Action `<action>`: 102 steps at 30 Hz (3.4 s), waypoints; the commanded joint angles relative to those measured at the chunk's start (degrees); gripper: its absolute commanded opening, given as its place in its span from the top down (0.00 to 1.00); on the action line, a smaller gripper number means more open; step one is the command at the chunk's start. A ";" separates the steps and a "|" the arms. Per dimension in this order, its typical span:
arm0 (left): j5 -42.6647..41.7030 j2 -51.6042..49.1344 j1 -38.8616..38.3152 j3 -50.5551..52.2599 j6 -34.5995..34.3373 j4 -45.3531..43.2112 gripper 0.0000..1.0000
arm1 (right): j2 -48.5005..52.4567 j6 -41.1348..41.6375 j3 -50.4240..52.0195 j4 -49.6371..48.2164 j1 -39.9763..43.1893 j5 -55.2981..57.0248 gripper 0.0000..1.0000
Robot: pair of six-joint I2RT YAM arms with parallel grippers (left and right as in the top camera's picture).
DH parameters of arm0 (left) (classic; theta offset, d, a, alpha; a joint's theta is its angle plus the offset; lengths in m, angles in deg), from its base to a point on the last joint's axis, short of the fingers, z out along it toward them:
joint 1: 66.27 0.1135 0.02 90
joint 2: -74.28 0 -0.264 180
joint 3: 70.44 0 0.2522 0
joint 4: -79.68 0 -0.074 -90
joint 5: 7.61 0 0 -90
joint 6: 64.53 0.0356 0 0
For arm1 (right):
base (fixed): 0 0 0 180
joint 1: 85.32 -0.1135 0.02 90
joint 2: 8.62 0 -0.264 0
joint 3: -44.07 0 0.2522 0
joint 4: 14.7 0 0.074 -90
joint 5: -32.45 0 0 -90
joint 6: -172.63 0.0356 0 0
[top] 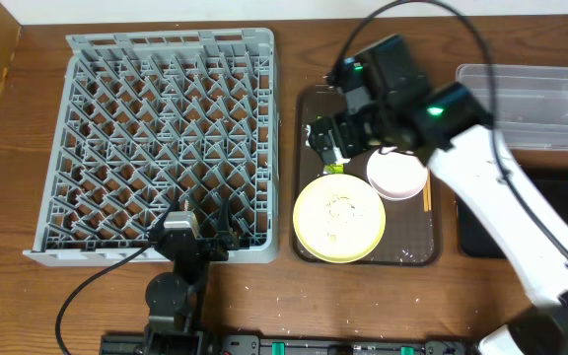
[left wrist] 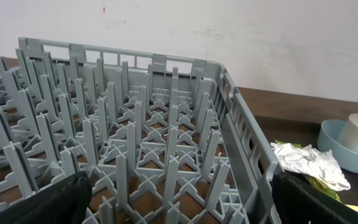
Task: Sort waste into correct bins and load items into the dishwasher
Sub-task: 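Reach right gripper to the tray and grasp the crumpled white tissue, then carry the tissue right and drop it into the clear plastic bin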
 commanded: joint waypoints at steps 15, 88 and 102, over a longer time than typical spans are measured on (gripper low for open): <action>0.87 0.37 -0.37 1.16 0.33 2.01 0.06 | 26.05 13.46 -0.68 -12.07 -0.81 14.64 0.48; 0.87 0.37 -0.37 1.16 0.33 2.01 0.06 | 11.47 -10.10 -8.35 4.13 32.30 -39.06 0.26; 0.87 0.37 -0.37 1.16 0.33 2.01 0.06 | 15.67 4.55 -6.95 3.19 1.29 14.19 0.01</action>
